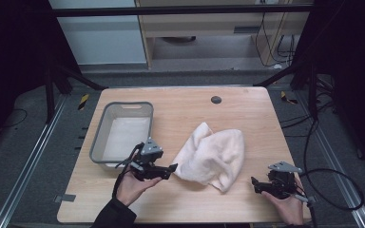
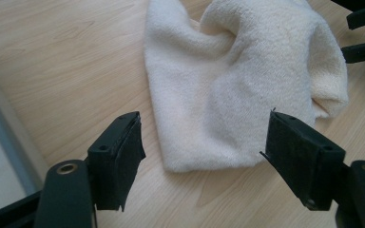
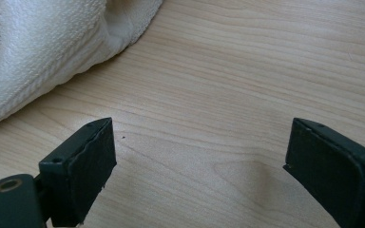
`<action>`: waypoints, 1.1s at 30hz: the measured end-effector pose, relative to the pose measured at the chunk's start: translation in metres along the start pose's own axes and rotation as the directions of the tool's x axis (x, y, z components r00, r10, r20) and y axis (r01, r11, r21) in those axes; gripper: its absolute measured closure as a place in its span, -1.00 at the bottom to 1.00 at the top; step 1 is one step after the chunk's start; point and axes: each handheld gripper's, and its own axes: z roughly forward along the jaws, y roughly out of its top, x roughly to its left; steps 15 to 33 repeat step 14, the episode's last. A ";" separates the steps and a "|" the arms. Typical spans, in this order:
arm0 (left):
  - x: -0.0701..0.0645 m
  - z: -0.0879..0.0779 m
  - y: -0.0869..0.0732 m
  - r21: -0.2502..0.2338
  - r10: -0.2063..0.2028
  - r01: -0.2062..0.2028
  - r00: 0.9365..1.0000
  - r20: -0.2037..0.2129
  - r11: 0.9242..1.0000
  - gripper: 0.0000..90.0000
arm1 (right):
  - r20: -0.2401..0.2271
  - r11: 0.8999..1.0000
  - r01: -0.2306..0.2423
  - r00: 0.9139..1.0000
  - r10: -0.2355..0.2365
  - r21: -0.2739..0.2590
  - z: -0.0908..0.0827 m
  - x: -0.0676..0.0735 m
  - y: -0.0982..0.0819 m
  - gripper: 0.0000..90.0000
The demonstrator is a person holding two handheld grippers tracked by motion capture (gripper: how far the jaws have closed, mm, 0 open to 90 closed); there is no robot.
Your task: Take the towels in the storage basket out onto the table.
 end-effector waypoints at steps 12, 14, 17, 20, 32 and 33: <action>0.013 -0.019 -0.045 0.004 -0.072 0.072 0.997 -0.018 0.997 -0.12 | 0.001 1.000 0.008 1.000 -0.008 0.001 0.000 0.000 -0.001 -0.79; 0.014 -0.021 -0.053 0.011 -0.086 0.086 0.996 -0.023 0.996 -0.09 | 0.002 1.000 0.008 1.000 -0.008 -0.001 0.000 0.000 -0.001 -0.79; 0.014 -0.021 -0.053 0.011 -0.086 0.086 0.996 -0.023 0.996 -0.09 | 0.002 1.000 0.008 1.000 -0.008 -0.001 0.000 0.000 -0.001 -0.79; 0.014 -0.021 -0.053 0.011 -0.086 0.086 0.996 -0.023 0.996 -0.09 | 0.002 1.000 0.008 1.000 -0.008 -0.001 0.000 0.000 -0.001 -0.79; 0.014 -0.021 -0.053 0.011 -0.086 0.086 0.996 -0.023 0.996 -0.09 | 0.002 1.000 0.008 1.000 -0.008 -0.001 0.000 0.000 -0.001 -0.79; 0.014 -0.021 -0.053 0.011 -0.086 0.086 0.996 -0.023 0.996 -0.09 | 0.002 1.000 0.008 1.000 -0.008 -0.001 0.000 0.000 -0.001 -0.79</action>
